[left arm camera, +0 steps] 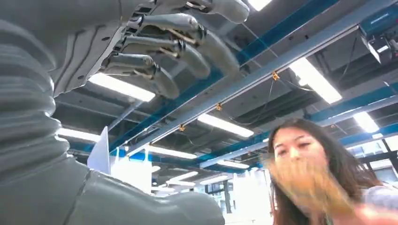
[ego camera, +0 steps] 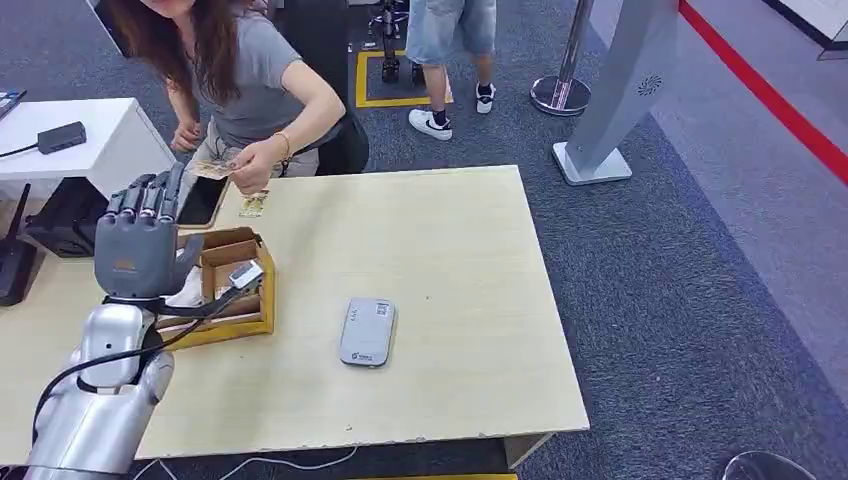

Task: Pass the card to the sensor for recognition and then transmit it.

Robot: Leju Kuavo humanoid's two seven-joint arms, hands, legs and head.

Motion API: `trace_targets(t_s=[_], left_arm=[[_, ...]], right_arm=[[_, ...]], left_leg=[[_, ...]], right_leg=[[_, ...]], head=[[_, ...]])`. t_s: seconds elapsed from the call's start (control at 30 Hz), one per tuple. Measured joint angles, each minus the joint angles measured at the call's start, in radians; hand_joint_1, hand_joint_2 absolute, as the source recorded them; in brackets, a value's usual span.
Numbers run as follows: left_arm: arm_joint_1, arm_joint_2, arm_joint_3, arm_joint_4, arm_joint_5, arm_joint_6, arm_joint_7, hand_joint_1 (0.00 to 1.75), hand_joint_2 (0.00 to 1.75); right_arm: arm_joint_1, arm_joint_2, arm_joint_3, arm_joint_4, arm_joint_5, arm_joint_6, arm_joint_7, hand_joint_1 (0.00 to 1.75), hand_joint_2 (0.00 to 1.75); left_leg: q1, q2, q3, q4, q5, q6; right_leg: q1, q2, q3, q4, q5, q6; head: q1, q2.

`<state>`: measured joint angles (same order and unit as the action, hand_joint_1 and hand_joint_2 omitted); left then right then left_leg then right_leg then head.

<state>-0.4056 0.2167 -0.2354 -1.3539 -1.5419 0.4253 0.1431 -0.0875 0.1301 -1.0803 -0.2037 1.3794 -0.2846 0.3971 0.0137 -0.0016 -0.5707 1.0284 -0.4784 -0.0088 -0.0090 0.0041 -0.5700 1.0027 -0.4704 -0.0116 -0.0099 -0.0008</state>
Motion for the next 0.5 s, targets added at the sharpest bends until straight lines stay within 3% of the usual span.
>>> trace_targets(t_s=[0.5], left_arm=[[0.071, -0.025, 0.0, -0.034, 0.022, 0.045, -0.036, 0.0, 1.75]], right_arm=[[0.0, 0.0, 0.0, 0.0, -0.002, -0.003, 0.003, 0.0, 0.0]], left_leg=[[0.0, 0.0, 0.0, 0.0, 0.0, 0.0]], right_leg=[[0.0, 0.0, 0.0, 0.0, 0.0, 0.0]], head=[[0.0, 0.0]])
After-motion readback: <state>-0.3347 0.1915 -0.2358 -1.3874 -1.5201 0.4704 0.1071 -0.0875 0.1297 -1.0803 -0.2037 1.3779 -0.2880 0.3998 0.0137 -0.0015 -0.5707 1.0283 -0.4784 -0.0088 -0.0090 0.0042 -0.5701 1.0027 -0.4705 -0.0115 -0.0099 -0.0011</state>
